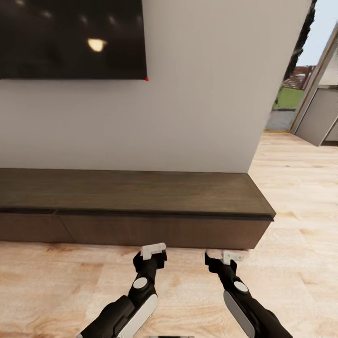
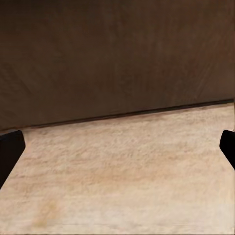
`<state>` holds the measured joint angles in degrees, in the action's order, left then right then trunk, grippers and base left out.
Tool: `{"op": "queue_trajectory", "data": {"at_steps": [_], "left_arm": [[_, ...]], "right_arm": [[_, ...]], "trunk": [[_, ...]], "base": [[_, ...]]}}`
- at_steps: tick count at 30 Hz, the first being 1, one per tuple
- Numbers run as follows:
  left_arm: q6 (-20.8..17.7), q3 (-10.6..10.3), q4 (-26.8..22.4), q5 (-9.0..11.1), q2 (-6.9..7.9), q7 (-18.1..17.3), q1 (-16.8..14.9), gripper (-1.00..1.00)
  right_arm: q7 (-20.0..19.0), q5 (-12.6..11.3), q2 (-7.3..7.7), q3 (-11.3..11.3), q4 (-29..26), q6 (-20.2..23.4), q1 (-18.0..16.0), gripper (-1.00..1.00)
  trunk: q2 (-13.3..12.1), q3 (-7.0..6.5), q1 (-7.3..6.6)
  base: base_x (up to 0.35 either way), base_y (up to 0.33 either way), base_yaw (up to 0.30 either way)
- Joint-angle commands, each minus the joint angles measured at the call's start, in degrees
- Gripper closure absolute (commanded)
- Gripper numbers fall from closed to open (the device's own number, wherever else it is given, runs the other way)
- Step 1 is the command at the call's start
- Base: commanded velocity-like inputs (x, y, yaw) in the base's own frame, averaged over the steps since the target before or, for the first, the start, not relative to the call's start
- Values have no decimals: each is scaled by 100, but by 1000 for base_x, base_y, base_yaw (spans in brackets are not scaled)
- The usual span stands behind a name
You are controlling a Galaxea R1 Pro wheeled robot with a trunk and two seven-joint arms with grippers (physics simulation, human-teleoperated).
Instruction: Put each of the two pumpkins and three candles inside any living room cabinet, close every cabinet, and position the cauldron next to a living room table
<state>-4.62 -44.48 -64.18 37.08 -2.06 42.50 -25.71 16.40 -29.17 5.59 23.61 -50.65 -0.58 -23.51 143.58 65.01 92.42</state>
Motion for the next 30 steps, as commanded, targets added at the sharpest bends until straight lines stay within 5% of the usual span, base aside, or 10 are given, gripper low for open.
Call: {"op": "queue_trajectory", "data": {"at_steps": [1,3,7,12,15,25,28,30], "left_arm": [[-453,-1,-297,32,6,193,-5,-100],[-1105,79,-702,51,10,514,-4,-100],[-2472,754,-1347,347,21,1054,40,-100],[-3012,1229,-1490,1689,205,1161,144,-100],[-3045,1276,-1513,2192,390,1179,260,-100],[-3005,1301,-1449,2284,512,1326,625,-100],[-2849,1302,-1280,2298,517,1344,666,-100],[-2413,1302,-892,2283,515,1350,677,-100]], "right_arm": [[63,-55,10,27,-196,343,-5,-100],[96,-58,11,17,-515,964,-5,-100],[368,-64,10,5,-1212,2282,-5,-100],[795,-85,35,15,-1852,2935,-5,-100],[892,-125,32,13,-2107,3113,-3,-100],[913,-508,21,24,-2150,3139,48,-100],[895,-497,21,39,-1991,3084,59,-100],[861,-488,25,59,-1775,3087,64,-100]], "trunk": [[2,5,-4],[2,5,-4],[2,5,-4],[2,5,-4],[1,-17,-7],[-12,-238,-33],[-16,-305,-40],[-19,-349,-46]], "base": [[-333,0,0],[-295,0,0],[-97,0,0],[-14,0,0],[-2,0,0],[0,0,0],[0,0,0],[0,0,0]]}}
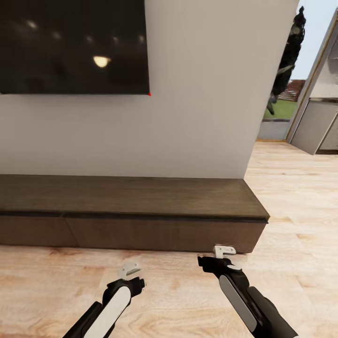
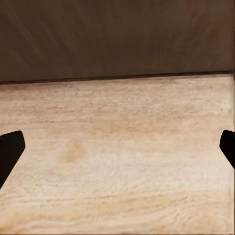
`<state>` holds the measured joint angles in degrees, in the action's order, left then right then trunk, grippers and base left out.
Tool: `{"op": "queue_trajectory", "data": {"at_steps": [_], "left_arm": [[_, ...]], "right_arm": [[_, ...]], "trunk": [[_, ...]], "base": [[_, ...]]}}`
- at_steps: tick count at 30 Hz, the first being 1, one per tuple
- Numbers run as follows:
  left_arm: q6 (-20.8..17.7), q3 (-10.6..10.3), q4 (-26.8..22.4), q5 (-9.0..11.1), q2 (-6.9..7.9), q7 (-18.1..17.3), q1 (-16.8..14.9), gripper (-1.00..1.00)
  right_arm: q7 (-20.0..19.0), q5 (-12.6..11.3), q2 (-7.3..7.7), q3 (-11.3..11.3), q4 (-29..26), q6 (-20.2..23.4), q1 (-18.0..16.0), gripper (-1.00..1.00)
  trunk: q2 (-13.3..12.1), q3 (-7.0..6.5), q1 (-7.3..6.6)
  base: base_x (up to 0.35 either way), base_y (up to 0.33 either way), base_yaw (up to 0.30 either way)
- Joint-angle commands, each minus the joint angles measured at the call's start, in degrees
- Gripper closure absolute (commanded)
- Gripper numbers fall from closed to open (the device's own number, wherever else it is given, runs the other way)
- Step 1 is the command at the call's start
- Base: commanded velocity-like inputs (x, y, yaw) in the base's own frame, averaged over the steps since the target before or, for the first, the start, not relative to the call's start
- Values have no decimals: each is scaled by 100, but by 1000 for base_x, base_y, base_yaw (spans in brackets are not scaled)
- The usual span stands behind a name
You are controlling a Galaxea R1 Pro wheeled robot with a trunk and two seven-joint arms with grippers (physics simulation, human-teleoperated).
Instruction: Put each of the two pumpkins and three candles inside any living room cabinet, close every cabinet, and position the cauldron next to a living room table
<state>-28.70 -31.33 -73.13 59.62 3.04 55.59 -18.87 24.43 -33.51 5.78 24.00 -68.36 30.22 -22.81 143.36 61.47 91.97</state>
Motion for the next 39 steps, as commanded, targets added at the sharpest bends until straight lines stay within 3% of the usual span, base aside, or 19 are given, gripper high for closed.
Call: {"op": "queue_trajectory", "data": {"at_steps": [1,11,14,20,28,39], "left_arm": [[51,-12,44,28,6,41,-5,-100],[342,12,604,50,-7,-34,-2,-100],[636,9,862,41,1,-51,-2,-100],[777,-11,1039,37,4,-57,-2,-100],[1049,-21,1111,69,4,-57,4,-100],[1238,-22,1432,109,-4,-66,6,-100]], "right_arm": [[55,-51,6,25,26,6,-7,-100],[37,-75,3,40,409,-33,-10,-100],[34,-70,3,48,661,-81,-8,-100],[35,-76,-3,56,1000,-382,-4,-100],[36,-79,-43,53,1368,-710,-11,-100],[36,-20,-96,61,1595,-746,-13,-100]], "trunk": [[1,-18,-4],[-12,-239,-30],[-127,-294,-93],[-367,-401,-224],[-688,-545,-400],[-1129,-732,-642]], "base": [[0,0,0],[0,0,0],[0,0,0],[-72,0,0],[-301,0,0],[-305,105,30]]}}
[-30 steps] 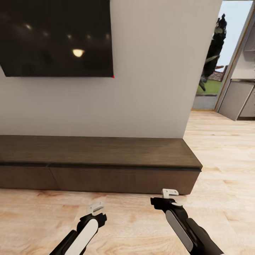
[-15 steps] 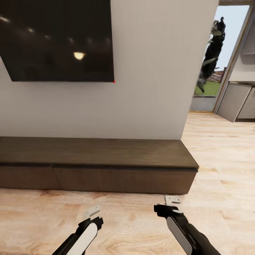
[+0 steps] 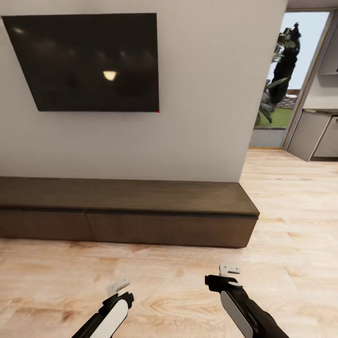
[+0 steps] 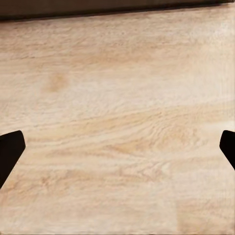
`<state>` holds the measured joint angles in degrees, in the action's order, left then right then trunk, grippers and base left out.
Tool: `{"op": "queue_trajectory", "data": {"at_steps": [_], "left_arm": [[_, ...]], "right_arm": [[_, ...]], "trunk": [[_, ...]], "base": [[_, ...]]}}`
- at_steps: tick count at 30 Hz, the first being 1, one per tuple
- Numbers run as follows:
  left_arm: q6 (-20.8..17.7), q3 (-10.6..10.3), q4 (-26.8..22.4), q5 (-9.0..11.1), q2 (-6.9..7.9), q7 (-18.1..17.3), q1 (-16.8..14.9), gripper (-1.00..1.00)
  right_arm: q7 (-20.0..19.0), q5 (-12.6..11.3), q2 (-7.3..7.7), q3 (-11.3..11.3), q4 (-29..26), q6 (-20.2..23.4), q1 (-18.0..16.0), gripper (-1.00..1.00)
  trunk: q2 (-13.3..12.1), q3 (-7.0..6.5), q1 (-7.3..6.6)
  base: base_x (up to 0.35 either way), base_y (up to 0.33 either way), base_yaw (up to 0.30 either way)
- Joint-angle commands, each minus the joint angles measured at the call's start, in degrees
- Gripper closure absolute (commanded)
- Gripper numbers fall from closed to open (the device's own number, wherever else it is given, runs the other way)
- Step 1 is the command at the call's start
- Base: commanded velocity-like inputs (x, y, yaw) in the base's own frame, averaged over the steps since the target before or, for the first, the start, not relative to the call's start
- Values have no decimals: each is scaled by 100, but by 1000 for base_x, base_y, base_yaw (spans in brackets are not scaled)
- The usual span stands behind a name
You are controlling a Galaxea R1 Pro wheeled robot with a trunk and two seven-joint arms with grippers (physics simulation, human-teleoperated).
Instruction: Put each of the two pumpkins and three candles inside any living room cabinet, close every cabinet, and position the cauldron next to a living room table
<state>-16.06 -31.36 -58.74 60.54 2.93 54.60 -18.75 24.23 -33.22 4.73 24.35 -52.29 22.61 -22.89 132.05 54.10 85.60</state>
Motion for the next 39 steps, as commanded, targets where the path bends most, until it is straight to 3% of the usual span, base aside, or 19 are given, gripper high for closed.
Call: {"op": "queue_trajectory", "data": {"at_steps": [1,12,19,26,39], "left_arm": [[-22,-19,-5,19,6,33,-6,-100],[23,-33,3,19,-26,25,-6,-100],[17,-31,3,27,-1,-468,-6,-100],[15,-29,3,30,5,-586,-6,-100],[18,-35,3,28,9,-615,-6,-100]], "right_arm": [[56,-48,7,26,-10,15,-3,-100],[56,-41,-3,26,6,18,-3,-100],[56,-40,-7,32,8,15,-4,-100],[56,-37,-8,132,2,23,1,-100],[56,-43,-7,315,8,22,-3,-100]], "trunk": [[-39,-8,-26],[-480,-140,-268],[-760,-221,-422],[-1041,-303,-576],[-1041,-221,-576]], "base": [[-271,202,143],[-179,144,188],[-8,6,201],[-1,0,202],[0,0,202]]}}
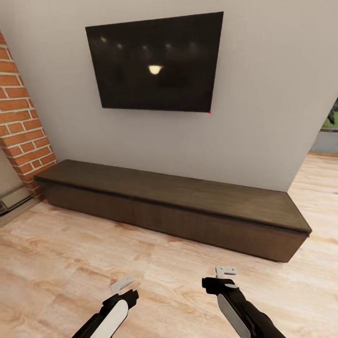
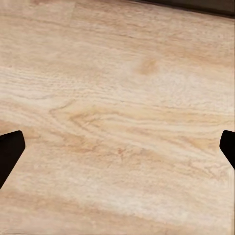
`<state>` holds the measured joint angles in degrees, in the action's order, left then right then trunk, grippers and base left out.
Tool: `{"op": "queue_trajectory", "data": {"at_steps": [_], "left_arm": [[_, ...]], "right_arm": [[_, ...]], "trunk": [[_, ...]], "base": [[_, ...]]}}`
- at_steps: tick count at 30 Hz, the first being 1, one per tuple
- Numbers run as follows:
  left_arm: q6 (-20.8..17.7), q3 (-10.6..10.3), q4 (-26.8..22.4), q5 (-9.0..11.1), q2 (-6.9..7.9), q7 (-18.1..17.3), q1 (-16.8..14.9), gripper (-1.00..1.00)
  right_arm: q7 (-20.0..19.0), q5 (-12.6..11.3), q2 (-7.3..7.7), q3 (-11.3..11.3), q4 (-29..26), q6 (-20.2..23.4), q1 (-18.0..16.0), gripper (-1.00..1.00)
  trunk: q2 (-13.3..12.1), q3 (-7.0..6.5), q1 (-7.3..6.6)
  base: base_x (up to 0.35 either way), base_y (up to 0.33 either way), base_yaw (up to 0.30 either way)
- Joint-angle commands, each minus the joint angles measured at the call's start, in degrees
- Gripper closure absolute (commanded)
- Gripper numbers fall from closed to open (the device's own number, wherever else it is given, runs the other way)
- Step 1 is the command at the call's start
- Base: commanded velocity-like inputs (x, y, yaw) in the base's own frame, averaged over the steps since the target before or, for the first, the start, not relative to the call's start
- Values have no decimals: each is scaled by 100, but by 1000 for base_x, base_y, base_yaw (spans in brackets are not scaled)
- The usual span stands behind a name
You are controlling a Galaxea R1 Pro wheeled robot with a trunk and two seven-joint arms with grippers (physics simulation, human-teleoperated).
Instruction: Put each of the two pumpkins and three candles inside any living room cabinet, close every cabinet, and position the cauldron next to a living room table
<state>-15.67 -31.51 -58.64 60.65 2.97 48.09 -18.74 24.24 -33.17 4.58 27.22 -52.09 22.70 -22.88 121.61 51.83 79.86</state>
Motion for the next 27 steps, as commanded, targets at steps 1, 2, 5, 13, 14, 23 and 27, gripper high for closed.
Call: {"op": "queue_trajectory", "data": {"at_steps": [1,2,5,13,14,23,27], "left_arm": [[-21,-18,-7,17,5,36,-7,-100],[-19,-16,-4,17,7,35,-7,-100],[-18,-14,94,5,4,29,-7,-100],[71,23,394,-10,2,22,-7,-100],[94,23,400,-10,2,23,-7,-100],[133,44,678,-3,-10,-143,-7,-100],[134,48,738,-16,0,-558,-7,-100]], "right_arm": [[54,-49,8,37,-12,12,-3,-100],[54,-49,8,50,-12,10,-3,-100],[54,-49,8,63,-8,8,-4,-100],[60,-68,10,72,57,-107,-3,-100],[59,-76,9,72,67,-116,-2,-100],[51,-51,9,79,85,-139,-6,-100],[47,-46,8,85,85,-136,-6,-100]], "trunk": [[3,12,-1],[3,18,-1],[3,37,-1],[3,88,-1],[3,94,-1],[3,150,-1],[3,176,-1]], "base": [[0,0,202],[0,0,202],[0,0,202],[0,0,202],[0,0,202],[0,0,202],[0,0,205]]}}
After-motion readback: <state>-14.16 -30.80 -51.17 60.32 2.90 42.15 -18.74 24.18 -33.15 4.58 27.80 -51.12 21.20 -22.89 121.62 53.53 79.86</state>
